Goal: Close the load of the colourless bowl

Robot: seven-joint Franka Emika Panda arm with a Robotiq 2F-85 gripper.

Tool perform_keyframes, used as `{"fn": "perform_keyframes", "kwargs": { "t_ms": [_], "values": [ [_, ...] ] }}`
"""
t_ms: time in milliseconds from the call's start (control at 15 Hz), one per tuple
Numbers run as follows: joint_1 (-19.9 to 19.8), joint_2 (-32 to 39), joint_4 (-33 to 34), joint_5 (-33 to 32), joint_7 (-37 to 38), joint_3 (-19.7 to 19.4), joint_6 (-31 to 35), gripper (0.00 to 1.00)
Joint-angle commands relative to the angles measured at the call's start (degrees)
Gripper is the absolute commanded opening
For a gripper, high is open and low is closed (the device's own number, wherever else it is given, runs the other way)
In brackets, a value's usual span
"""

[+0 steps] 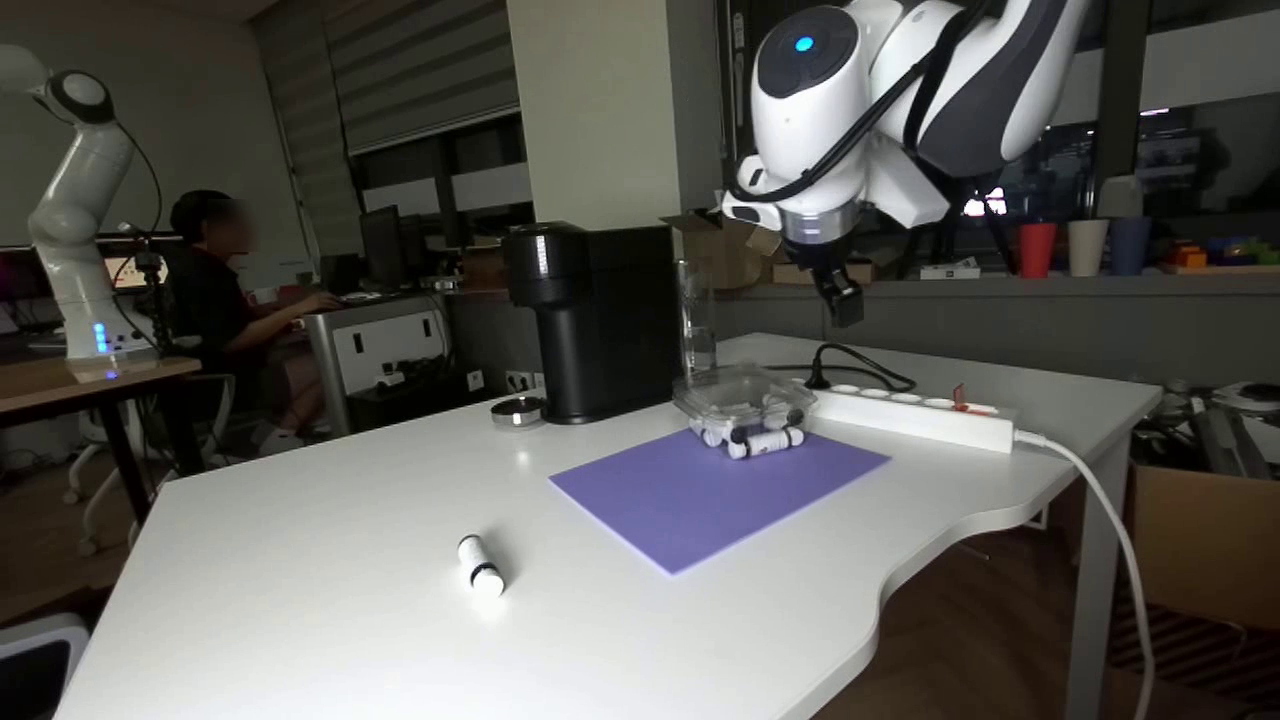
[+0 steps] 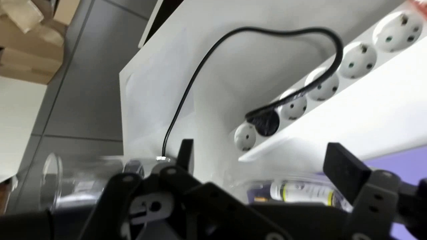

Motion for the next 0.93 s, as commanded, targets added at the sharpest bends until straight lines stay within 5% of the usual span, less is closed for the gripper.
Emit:
{"fn": "perform_keyframes", "kwargs": {
  "t_ms": [0,133,333,600,867],
  "values": [
    [-2.2,-3.5,-2.0,9.9,-7.8,-3.6,4.4,1.0],
    [-2.8,-5.6,-3.6,18.6,-15.0,-4.7,7.4,1.0],
    [-8.1,-8.9,-10.7,35.7,-31.9,0.1,11.2,1.0],
    [-19.0,-10.0,-16.8,57.8,-44.4,14.9,7.2,1.0],
    [-32.7,-8.5,-14.3,79.6,-50.8,33.6,-1.1,1.0]
  ]
}}
